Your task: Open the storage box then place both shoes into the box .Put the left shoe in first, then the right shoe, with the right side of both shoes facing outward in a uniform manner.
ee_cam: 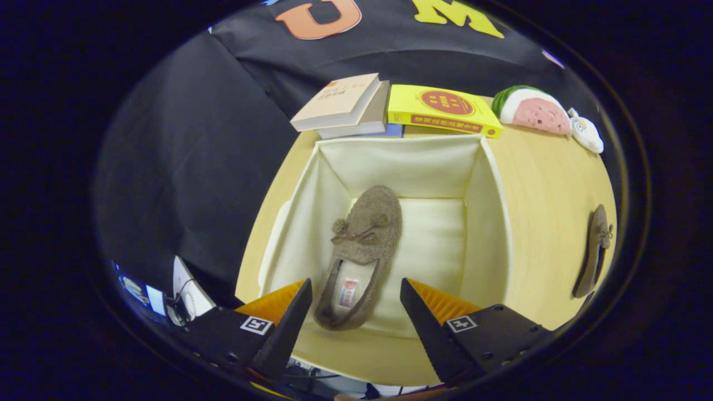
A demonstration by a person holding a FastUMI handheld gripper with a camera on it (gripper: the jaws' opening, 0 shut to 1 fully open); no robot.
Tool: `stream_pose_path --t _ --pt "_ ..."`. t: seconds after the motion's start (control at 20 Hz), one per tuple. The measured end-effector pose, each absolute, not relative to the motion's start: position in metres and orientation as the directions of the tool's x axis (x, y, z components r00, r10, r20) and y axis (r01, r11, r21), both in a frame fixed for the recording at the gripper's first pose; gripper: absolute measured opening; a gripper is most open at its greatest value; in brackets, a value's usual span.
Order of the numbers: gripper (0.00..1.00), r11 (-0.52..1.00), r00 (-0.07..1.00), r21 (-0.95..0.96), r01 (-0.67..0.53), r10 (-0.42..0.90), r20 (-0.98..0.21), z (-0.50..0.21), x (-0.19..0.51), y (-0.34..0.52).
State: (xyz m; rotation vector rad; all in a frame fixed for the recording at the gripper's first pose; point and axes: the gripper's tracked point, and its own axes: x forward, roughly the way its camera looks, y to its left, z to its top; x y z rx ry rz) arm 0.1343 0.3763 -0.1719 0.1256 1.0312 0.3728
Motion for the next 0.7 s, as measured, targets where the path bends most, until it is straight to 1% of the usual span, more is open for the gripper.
stream_pose_path --t 0.2,0.4,0.5,0.7 --pt "0.97 0.899 0.452 0.318 -0.301 0.429 -0.782 -0.139 0.116 0.359" --pt "0.97 0.887 0.488 0.333 -0.32 0.455 -0.745 -0.106 0.11 0.32" --pt "0.97 0.891 0.508 0.333 -0.308 0.45 -0.734 -0.096 0.111 0.291" --pt "0.97 0.918 0.537 0.307 -0.249 0.395 -0.745 -0.094 0.118 0.214"
